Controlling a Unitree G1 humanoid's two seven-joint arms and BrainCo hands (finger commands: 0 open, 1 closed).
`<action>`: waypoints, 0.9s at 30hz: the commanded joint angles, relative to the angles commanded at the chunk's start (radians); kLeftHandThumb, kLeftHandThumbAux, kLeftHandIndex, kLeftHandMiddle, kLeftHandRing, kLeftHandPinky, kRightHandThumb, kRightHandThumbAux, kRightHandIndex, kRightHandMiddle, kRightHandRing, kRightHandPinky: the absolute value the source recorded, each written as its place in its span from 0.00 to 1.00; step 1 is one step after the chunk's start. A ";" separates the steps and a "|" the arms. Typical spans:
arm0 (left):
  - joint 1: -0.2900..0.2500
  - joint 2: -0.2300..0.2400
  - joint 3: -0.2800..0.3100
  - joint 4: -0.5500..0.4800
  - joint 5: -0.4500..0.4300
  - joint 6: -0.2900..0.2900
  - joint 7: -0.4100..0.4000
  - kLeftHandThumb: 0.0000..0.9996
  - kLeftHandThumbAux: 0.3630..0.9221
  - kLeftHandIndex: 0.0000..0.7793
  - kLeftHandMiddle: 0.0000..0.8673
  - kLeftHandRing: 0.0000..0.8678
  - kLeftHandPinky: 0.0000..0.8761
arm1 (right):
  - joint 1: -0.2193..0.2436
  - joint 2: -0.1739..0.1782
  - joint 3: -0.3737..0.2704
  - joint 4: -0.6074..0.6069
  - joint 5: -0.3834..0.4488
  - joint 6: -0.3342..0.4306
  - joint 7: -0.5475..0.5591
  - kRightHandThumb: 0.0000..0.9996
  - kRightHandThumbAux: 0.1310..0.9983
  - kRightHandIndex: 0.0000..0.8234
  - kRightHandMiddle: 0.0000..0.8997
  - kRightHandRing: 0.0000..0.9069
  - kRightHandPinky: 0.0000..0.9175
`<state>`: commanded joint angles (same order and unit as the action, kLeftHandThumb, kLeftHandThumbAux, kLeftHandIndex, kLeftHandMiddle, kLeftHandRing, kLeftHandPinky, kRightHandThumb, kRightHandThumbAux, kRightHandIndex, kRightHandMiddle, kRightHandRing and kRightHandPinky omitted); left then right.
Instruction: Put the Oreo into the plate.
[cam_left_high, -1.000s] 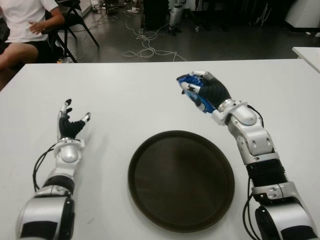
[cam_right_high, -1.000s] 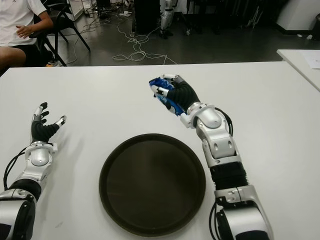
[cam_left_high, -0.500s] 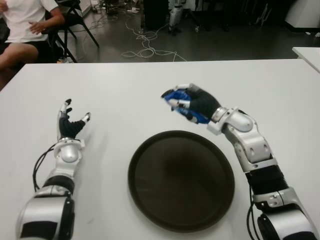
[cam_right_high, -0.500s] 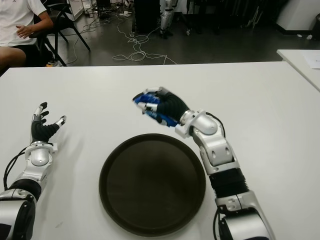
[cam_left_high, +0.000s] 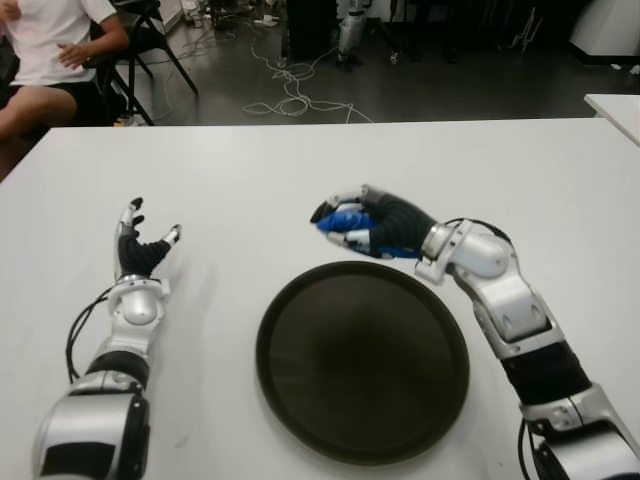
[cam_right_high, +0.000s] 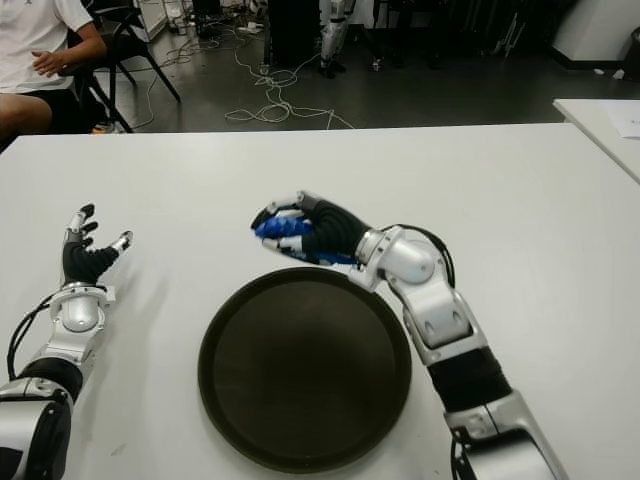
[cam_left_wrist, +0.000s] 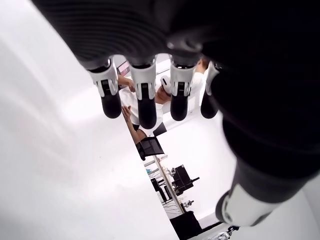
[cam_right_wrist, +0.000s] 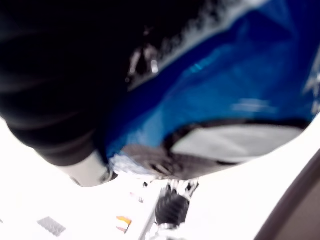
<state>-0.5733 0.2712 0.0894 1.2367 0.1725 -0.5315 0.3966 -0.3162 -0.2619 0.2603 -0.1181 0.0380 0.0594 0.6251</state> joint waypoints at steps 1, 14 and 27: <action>0.000 0.000 0.000 0.000 0.000 0.000 0.000 0.00 0.76 0.09 0.13 0.12 0.09 | 0.008 -0.003 -0.001 -0.020 0.006 0.009 0.002 0.04 0.76 0.88 0.91 0.93 0.90; -0.001 0.000 0.006 0.002 -0.008 -0.001 -0.014 0.00 0.74 0.08 0.12 0.10 0.10 | -0.002 -0.015 -0.003 -0.067 0.030 0.111 0.017 0.00 0.77 0.96 0.93 0.95 0.92; 0.001 0.003 0.005 0.003 -0.008 -0.005 -0.020 0.00 0.77 0.08 0.12 0.10 0.09 | 0.011 -0.023 -0.007 -0.081 -0.003 0.089 -0.011 0.00 0.74 0.93 0.90 0.93 0.91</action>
<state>-0.5725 0.2747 0.0945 1.2393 0.1645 -0.5366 0.3763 -0.3056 -0.2852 0.2537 -0.1995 0.0350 0.1488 0.6144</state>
